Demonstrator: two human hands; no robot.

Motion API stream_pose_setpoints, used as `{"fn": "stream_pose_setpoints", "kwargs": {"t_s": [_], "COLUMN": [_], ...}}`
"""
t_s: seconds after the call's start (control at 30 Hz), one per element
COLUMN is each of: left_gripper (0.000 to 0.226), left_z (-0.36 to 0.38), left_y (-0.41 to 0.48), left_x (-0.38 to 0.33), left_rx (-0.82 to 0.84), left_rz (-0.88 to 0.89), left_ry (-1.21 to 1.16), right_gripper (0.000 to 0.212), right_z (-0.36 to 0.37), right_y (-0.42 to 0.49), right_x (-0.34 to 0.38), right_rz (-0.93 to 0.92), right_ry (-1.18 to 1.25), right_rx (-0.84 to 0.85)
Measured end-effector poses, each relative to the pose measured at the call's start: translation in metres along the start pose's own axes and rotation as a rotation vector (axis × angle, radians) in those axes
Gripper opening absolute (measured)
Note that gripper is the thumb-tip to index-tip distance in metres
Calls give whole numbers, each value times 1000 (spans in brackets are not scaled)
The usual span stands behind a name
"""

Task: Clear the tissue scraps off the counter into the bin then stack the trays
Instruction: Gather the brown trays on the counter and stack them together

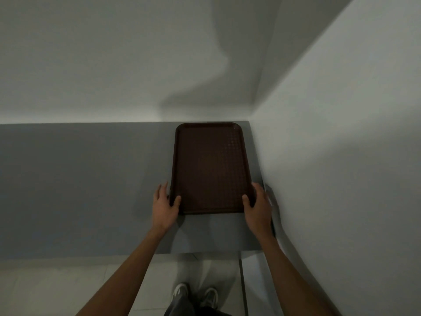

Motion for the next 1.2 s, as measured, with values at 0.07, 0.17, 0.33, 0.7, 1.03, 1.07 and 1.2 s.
{"fn": "stream_pose_setpoints", "kwargs": {"t_s": [0.07,0.17,0.33,0.7,1.03,1.07,1.2], "left_gripper": [60,44,45,42,43,43,42], "left_z": [-4,-7,-10,-26,-24,-24,-22], "left_y": [1,-1,-13,-49,-67,-66,-64], "left_x": [13,20,30,67,86,87,86], "left_rx": [-33,-25,-34,-52,-38,-40,-53], "left_rz": [-92,-146,-174,-180,-202,-196,-205], "left_ry": [-32,-86,-196,-370,-461,-466,-466], "right_gripper": [57,48,44,44,44,44,42], "right_z": [4,13,12,6,1,2,10], "right_y": [-4,-8,-20,-73,-91,-90,-86], "right_x": [-10,-18,-20,-28,-32,-33,-42], "right_rz": [169,210,194,167,203,203,224], "right_ry": [44,93,116,121,163,162,156], "right_rx": [68,131,144,128,109,110,115]}}
Point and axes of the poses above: each hand's wrist, its own y-axis towards the middle knuckle, its own z-axis out of the palm, x = y × z, the point moved 7 cm from there along y, towards the middle knuckle, and after that the axes turned 13 degrees about -y, right-handed, at the moved point
